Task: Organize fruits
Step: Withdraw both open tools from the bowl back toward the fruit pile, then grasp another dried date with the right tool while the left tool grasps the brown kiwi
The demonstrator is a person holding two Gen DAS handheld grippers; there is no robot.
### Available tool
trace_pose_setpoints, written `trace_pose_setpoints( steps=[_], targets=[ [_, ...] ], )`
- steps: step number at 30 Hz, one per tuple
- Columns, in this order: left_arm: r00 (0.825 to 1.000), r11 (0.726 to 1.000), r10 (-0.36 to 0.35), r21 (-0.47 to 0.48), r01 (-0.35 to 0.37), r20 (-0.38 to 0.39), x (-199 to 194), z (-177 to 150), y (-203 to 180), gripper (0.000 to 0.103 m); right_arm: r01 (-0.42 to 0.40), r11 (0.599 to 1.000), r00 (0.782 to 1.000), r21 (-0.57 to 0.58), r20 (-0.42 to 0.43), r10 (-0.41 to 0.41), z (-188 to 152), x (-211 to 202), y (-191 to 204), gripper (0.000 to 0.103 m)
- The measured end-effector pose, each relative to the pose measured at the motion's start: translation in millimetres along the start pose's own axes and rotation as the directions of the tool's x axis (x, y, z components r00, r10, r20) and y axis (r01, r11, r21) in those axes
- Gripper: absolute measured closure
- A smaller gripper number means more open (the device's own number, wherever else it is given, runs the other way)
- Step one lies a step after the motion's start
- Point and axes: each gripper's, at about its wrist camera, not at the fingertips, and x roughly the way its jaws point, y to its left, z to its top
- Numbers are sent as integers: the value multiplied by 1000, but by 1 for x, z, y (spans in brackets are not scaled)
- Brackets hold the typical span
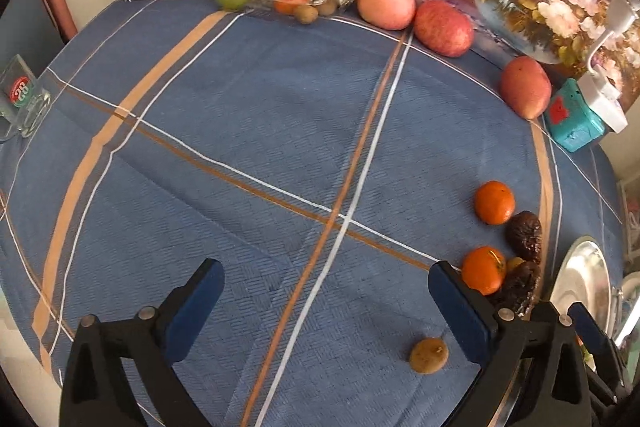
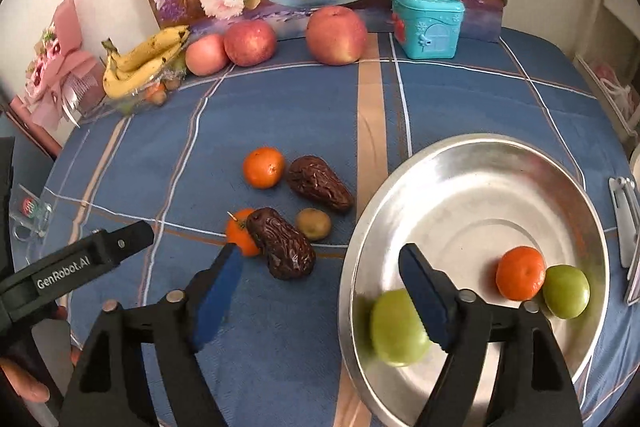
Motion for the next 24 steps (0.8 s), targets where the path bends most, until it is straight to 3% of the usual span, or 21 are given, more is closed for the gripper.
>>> trace_pose_setpoints(
  steps=[18,24],
  targets=[
    [999,998,-13,-65,10,-44,13,3,10,0,-15,995,999,-99,32,18,1,14,27,23],
    [998,998,-31,-56,28,-54,16,3,6,0,-3,992,1000,-130,11,4,-3,22,33,39]
  ],
)
